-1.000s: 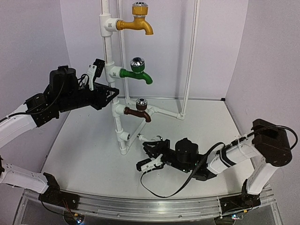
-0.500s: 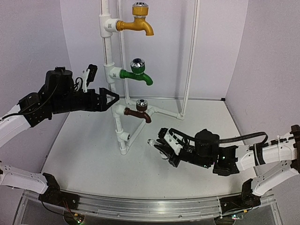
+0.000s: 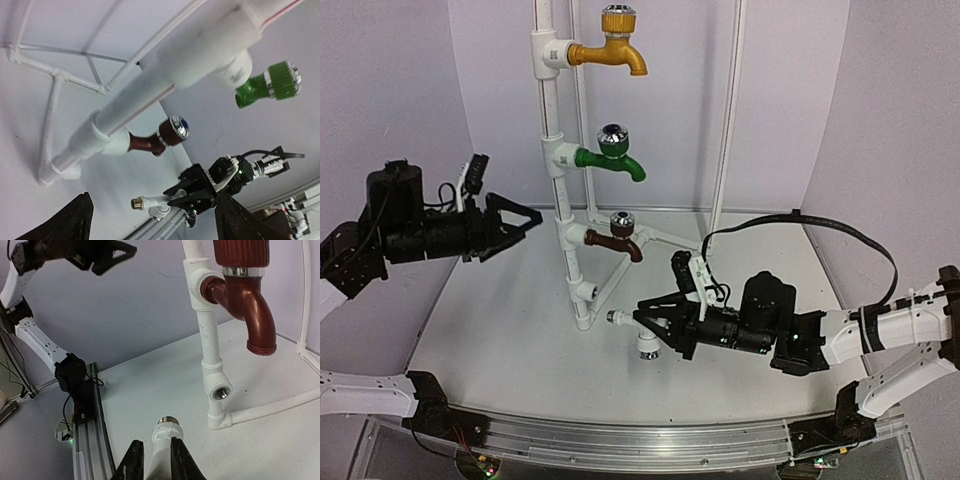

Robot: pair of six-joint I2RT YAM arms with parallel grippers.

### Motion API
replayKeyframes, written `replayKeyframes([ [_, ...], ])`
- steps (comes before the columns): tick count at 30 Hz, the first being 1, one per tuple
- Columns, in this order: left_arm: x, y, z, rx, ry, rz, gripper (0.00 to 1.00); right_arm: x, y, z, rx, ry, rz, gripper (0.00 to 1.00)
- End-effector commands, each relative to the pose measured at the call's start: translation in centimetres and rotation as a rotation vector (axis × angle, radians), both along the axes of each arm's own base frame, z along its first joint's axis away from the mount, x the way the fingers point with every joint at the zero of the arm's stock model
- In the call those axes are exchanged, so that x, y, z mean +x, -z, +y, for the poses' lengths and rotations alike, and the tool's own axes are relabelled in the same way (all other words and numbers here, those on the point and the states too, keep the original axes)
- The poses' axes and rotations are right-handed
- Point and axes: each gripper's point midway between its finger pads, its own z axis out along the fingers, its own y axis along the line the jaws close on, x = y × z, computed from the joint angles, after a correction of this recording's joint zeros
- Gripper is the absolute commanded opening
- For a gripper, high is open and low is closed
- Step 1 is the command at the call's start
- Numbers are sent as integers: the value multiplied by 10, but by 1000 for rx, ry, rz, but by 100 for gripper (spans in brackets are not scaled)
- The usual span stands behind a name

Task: Install the water faucets

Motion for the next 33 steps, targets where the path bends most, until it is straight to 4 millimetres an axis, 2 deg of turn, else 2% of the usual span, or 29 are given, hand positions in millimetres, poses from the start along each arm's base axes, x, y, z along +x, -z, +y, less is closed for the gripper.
replayKeyframes([
  [1, -44, 43, -49, -74, 292, 157, 90, -18, -66, 11, 224, -116, -67, 0],
  [4, -73, 47, -84, -98, 452, 87, 95, -27, -84, 14, 279, -170, -92, 0],
  [6, -81, 48, -98, -103, 505, 43, 97, -33, -94, 16, 308, -209, -79, 0],
  [9, -84, 47, -111, -127, 551, 5, 97, -38, -106, 15, 352, -243, -67, 0],
  [14, -84, 59, -123, -105, 594, 10, 95, -42, -119, 5, 404, -249, -58, 0],
  [20, -90, 42, -126, -163, 641, -38, 70, -43, -121, 1, 411, -244, -57, 0],
  [23, -90, 45, -127, -159, 647, -30, 58, -38, -120, -1, 416, -215, -50, 0],
  [27, -90, 48, -127, -156, 644, -26, 37, -33, -120, -2, 421, -185, -21, 0],
  [30, -89, 48, -127, -156, 638, -29, 28, -28, -121, -7, 429, -150, 11, 0],
  [31, -89, 47, -127, -155, 638, -31, 23, -27, -123, -7, 433, -147, 22, 0],
  [33, -86, 44, -127, -155, 625, -49, 5, -24, -123, -4, 416, -136, 48, 0],
])
